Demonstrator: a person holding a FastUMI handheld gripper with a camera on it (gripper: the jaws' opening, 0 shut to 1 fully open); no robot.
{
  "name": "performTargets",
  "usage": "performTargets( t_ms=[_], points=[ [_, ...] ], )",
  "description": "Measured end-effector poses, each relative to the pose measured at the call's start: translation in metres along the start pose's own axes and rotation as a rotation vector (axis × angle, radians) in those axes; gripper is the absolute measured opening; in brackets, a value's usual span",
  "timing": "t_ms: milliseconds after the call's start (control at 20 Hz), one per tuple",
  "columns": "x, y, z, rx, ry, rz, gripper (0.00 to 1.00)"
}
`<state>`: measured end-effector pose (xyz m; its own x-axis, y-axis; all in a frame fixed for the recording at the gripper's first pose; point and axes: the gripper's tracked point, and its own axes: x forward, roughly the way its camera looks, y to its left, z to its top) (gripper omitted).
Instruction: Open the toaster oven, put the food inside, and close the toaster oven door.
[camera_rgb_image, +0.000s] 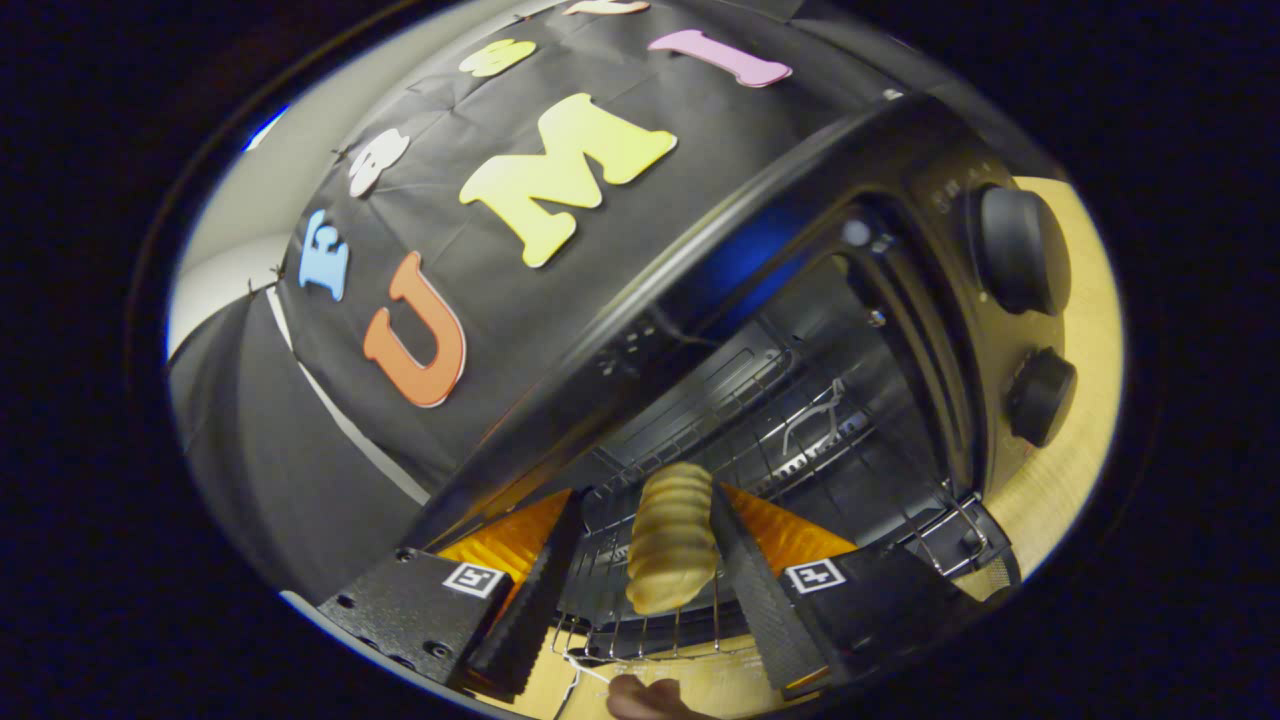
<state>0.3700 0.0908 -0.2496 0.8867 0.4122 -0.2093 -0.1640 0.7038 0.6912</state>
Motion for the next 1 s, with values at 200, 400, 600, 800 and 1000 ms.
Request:
performTargets(
  t_ms=[200, 400, 600, 800, 1000],
  points=[
    [-0.019, 0.004, 0.003, -0.03, -0.022, -0.015, 0.95],
    [-0.049, 0.011, 0.007, 0.004, -0.032, -0.034, 0.98],
    [-0.077, 0.018, 0.002, -0.041, -0.021, -0.049, 1.0],
    [-0.115, 0.03, -0.001, -0.084, -0.027, -0.045, 1.0],
    [-0.144, 0.026, -0.019, -0.214, 0.013, -0.137, 1.0]
  ],
)
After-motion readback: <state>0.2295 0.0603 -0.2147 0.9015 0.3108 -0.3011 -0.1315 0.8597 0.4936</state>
